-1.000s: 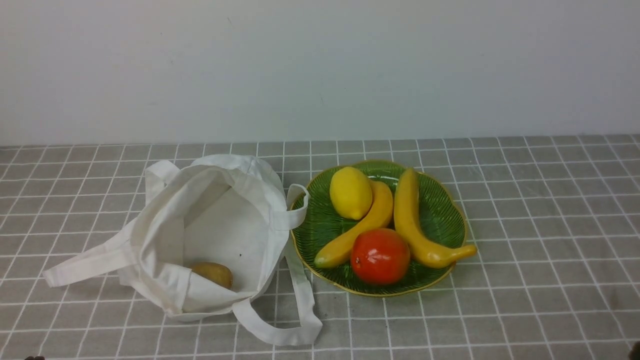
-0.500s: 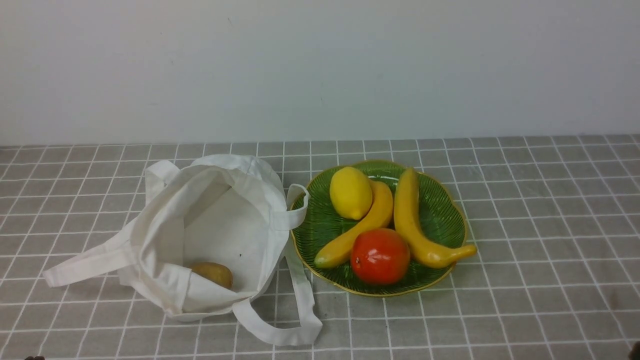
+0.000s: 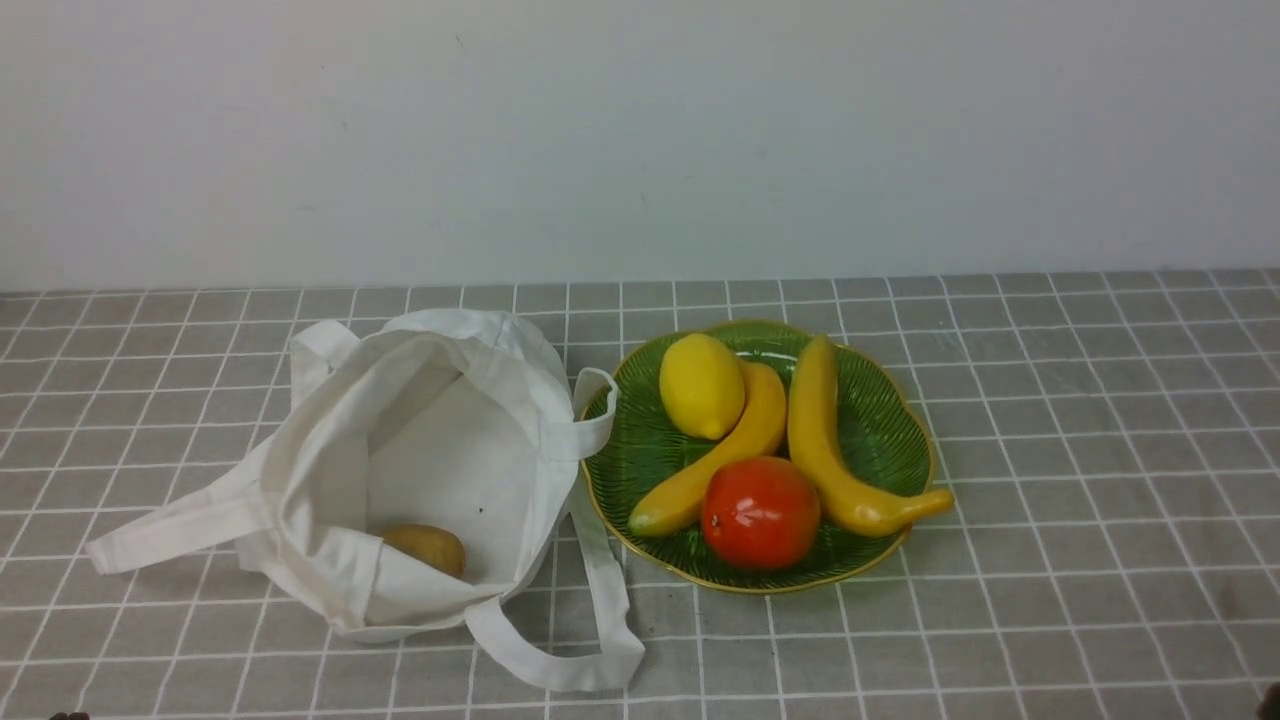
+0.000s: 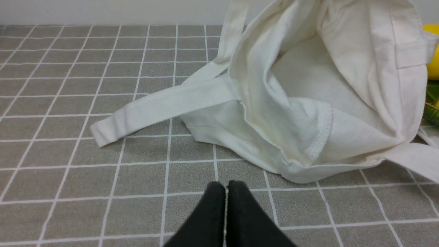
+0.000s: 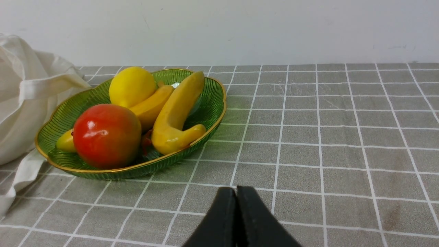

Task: Take the fruit out of the bag on the grey coffee tablecloth and place them on the plate.

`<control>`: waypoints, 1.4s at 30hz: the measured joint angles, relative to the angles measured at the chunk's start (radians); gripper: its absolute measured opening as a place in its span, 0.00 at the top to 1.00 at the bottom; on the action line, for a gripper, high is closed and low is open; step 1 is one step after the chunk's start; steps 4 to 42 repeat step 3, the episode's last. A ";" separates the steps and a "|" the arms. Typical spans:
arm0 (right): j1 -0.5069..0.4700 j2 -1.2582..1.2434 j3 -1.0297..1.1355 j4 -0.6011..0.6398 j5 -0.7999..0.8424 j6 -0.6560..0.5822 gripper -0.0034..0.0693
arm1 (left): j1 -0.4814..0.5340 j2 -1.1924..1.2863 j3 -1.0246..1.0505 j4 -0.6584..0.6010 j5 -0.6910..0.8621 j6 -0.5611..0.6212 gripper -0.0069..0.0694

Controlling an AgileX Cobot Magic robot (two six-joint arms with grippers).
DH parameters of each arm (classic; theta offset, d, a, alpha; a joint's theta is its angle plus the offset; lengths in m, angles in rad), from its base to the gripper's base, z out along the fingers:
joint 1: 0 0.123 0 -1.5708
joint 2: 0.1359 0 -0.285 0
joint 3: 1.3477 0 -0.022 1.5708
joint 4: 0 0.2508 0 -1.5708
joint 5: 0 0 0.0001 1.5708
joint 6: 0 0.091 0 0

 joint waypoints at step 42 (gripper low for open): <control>0.000 0.000 0.000 0.000 0.000 0.000 0.97 | 0.000 0.000 0.000 0.000 0.000 0.000 0.92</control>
